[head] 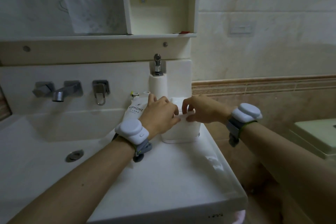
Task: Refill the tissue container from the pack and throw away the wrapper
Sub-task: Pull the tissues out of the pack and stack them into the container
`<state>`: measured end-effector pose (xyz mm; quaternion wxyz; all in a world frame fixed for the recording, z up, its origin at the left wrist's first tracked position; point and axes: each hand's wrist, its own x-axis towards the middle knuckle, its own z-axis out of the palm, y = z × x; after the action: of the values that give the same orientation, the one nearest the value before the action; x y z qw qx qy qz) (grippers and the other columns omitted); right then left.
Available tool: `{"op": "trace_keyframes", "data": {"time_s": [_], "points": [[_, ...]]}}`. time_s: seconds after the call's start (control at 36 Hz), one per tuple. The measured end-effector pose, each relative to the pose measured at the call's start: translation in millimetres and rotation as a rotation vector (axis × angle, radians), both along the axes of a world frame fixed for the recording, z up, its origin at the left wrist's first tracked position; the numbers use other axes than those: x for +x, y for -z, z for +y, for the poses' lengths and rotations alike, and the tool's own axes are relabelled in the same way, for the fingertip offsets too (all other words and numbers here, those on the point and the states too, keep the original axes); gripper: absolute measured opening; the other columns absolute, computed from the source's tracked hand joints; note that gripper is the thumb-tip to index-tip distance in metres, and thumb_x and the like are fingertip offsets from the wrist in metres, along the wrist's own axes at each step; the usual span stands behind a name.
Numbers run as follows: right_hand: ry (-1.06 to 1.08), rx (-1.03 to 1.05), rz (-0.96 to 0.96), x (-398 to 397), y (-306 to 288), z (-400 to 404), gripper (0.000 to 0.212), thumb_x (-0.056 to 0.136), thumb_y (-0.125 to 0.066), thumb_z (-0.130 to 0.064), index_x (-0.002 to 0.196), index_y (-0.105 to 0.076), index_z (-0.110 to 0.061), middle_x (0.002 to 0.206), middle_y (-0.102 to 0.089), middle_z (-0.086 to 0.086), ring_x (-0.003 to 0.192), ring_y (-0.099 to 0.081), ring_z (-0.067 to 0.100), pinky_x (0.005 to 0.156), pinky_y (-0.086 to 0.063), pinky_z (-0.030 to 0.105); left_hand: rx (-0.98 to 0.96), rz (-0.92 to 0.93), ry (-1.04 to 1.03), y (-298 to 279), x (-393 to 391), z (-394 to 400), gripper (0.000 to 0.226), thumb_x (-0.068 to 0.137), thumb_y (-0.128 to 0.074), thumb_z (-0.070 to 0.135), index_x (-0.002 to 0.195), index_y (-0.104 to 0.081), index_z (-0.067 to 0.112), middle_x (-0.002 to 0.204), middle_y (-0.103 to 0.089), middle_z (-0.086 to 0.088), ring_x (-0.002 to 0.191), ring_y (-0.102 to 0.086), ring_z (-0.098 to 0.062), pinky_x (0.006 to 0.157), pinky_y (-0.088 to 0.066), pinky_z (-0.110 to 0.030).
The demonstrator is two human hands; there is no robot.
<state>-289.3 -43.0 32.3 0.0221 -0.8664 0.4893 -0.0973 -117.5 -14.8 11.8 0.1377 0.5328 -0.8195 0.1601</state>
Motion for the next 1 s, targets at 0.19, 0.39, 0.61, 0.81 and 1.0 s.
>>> {"op": "trace_keyframes", "data": {"time_s": [0.19, 0.39, 0.61, 0.81, 1.0], "points": [[0.007, -0.019, 0.032, -1, 1, -6, 0.029, 0.081, -0.076, -0.022, 0.108, -0.065, -0.024, 0.104, -0.069, -0.002, 0.091, -0.063, 0.017, 0.083, -0.055, 0.033, 0.023, -0.044, -0.054, 1, -10, -4, 0.031, 0.093, -0.052, 0.047, 0.112, -0.067, 0.027, 0.104, -0.068, 0.003, 0.114, -0.048, -0.017, 0.097, -0.027, -0.041], [0.029, -0.041, 0.114, -3, 3, -9, 0.024, 0.082, -0.074, -0.03, 0.104, -0.071, -0.023, 0.102, -0.07, 0.0, 0.092, -0.064, 0.018, 0.085, -0.055, 0.033, 0.018, -0.056, -0.102, 1, -13, -10, 0.025, 0.092, -0.056, 0.044, 0.1, -0.071, 0.026, 0.1, -0.067, 0.0, 0.11, -0.049, -0.019, 0.096, -0.028, -0.042], [0.107, -0.112, 0.27, 2, 0, -13, 0.027, 0.081, -0.073, -0.025, 0.107, -0.07, -0.019, 0.1, -0.067, 0.003, 0.088, -0.064, 0.021, 0.08, -0.058, 0.034, 0.003, -0.103, -0.11, 0, -16, -17, 0.026, 0.094, -0.053, 0.04, 0.101, -0.073, 0.025, 0.109, -0.063, 0.001, 0.114, -0.046, -0.022, 0.094, -0.028, -0.043], [0.173, 0.138, -0.116, 0, -10, -13, 0.027, 0.09, -0.057, -0.007, 0.116, -0.065, -0.01, 0.107, -0.059, 0.0, 0.102, -0.059, 0.019, 0.091, -0.049, 0.029, 0.082, -0.032, -0.094, -2, -16, -18, 0.025, 0.092, -0.058, 0.038, 0.099, -0.071, 0.017, 0.1, -0.069, -0.007, 0.099, -0.059, -0.029, 0.09, -0.043, -0.036], [0.396, 0.259, -0.43, -10, 11, -16, 0.017, 0.096, -0.046, -0.008, 0.098, -0.06, 0.0, 0.086, -0.067, 0.015, 0.071, -0.065, 0.023, 0.063, -0.059, 0.033, 0.21, 0.031, -0.151, 0, -24, -14, 0.036, 0.096, -0.055, 0.036, 0.109, -0.054, 0.003, 0.115, -0.056, -0.02, 0.106, -0.056, -0.038, 0.077, -0.04, -0.037]]}}
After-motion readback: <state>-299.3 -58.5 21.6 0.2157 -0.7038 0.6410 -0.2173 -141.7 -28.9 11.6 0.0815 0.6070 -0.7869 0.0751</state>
